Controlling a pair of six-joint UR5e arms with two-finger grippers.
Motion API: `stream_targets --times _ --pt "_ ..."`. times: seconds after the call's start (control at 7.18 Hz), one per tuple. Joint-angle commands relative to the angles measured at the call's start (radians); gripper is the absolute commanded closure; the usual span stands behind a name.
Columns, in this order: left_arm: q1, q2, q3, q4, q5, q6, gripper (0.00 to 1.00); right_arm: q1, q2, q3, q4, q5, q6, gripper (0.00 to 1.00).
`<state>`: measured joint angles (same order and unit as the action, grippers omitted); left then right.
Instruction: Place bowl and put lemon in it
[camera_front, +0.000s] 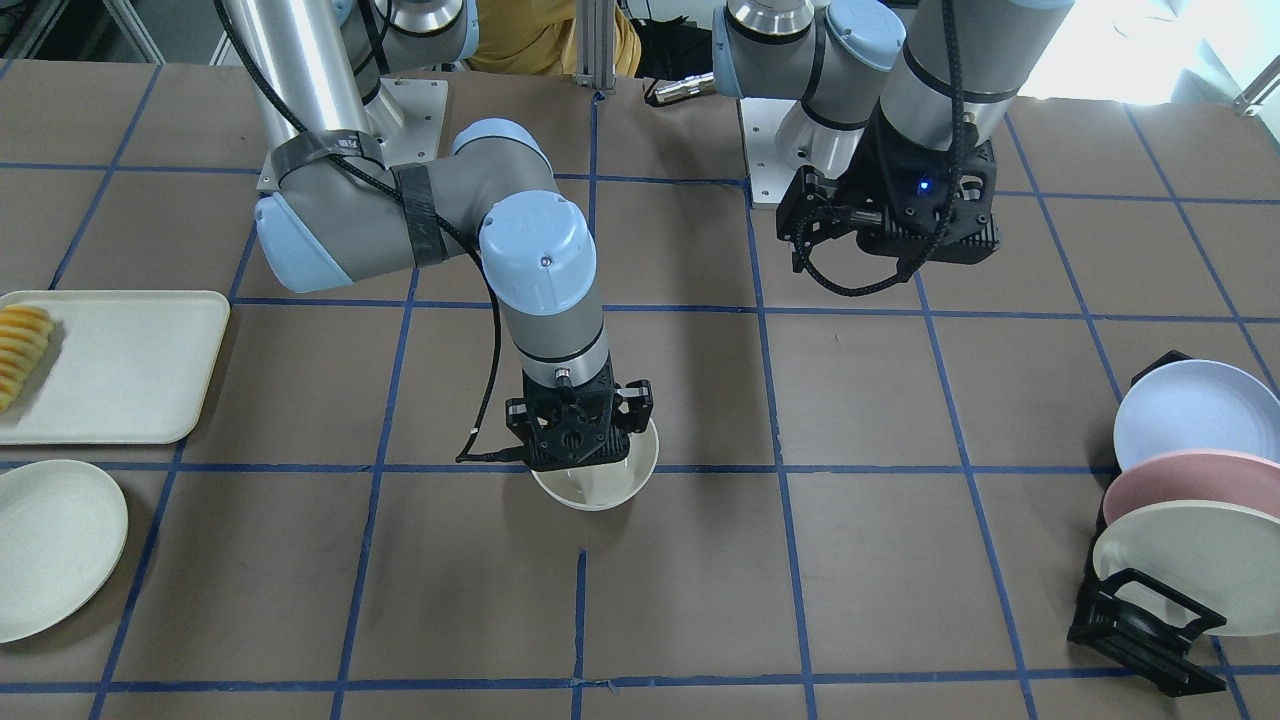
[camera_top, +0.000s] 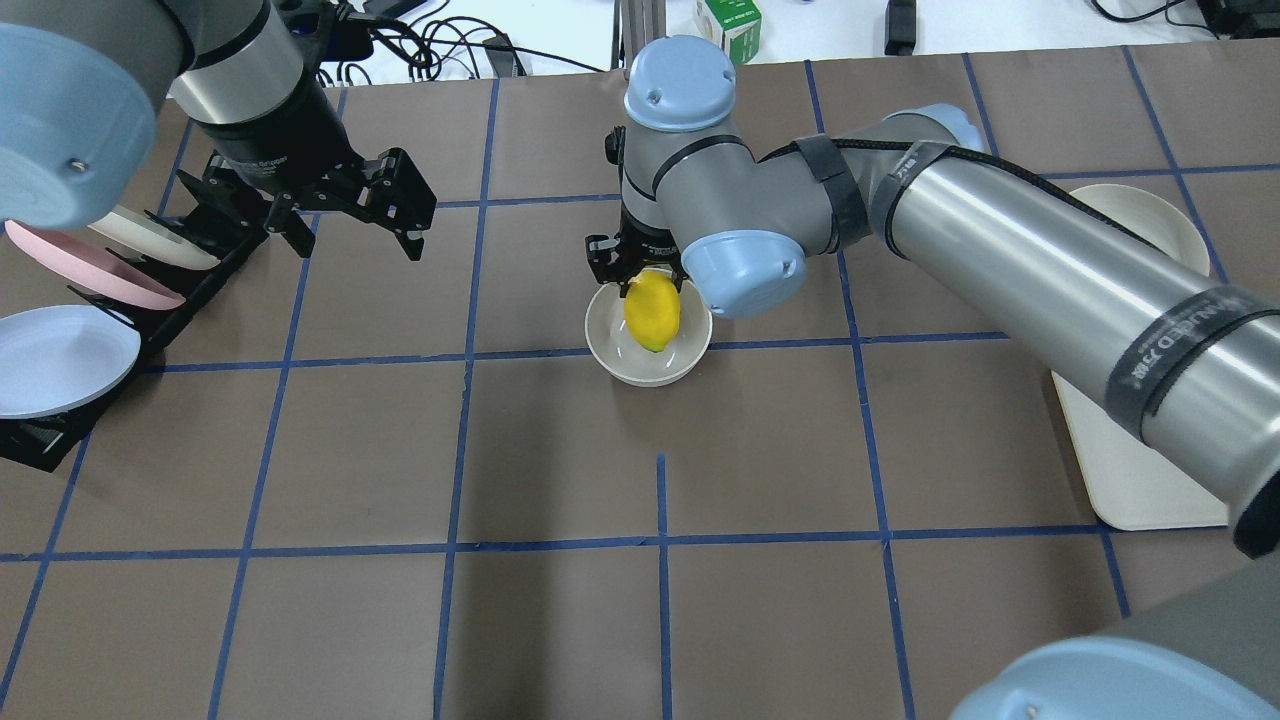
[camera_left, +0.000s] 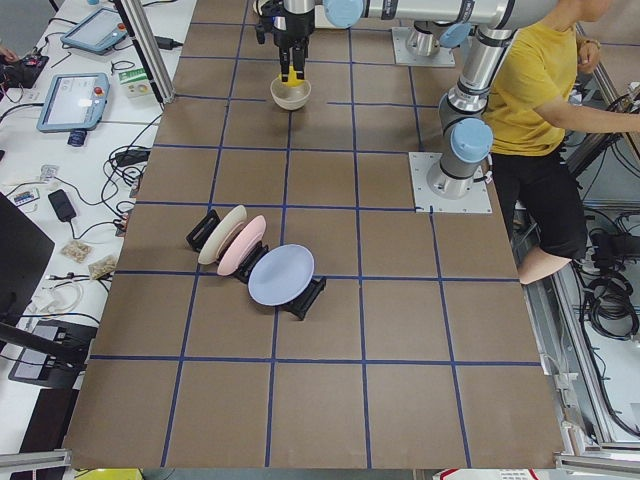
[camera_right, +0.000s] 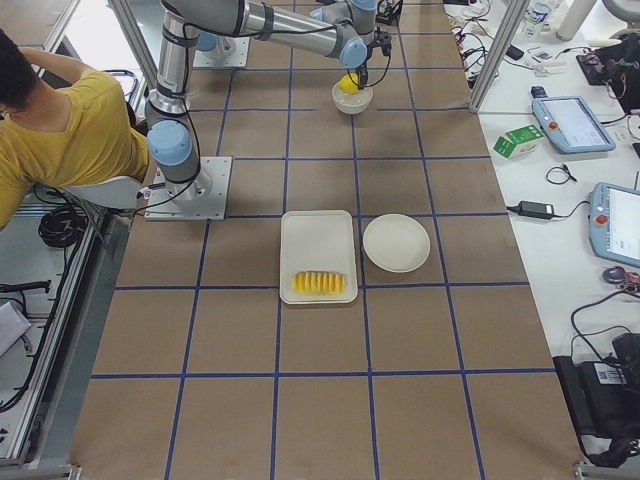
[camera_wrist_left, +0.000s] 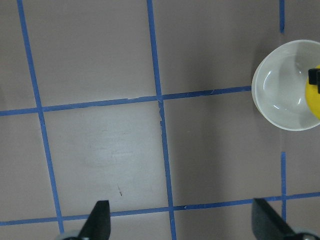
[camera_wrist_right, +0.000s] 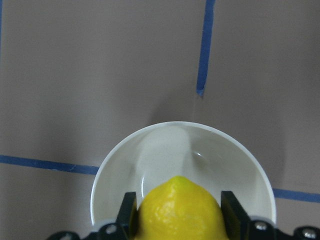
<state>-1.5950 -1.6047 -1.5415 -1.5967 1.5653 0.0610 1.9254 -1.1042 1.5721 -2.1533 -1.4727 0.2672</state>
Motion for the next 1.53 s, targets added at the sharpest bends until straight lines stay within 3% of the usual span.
stream_targets --times 0.0,0.28,0.56,0.7,1.11,1.39 --pt "0.001 0.000 -0.002 0.000 -0.004 0.000 0.00 0.001 0.027 0.011 -0.020 0.046 0.056 0.89" --pt "0.009 0.000 -0.002 0.000 -0.025 -0.001 0.00 0.001 0.053 0.070 -0.170 0.046 0.050 0.77" --pt "0.009 0.003 0.000 -0.002 -0.024 -0.003 0.00 0.001 0.058 0.141 -0.322 0.043 0.046 0.58" --pt "0.009 0.003 0.003 -0.002 -0.022 -0.003 0.00 0.001 0.058 0.144 -0.318 0.045 0.043 0.04" --pt "0.009 0.008 0.001 -0.003 -0.025 -0.003 0.00 -0.003 0.018 0.137 -0.228 0.042 0.026 0.00" --pt "0.006 0.015 0.000 -0.006 -0.013 -0.007 0.00 -0.026 -0.104 0.131 -0.005 0.014 0.024 0.00"
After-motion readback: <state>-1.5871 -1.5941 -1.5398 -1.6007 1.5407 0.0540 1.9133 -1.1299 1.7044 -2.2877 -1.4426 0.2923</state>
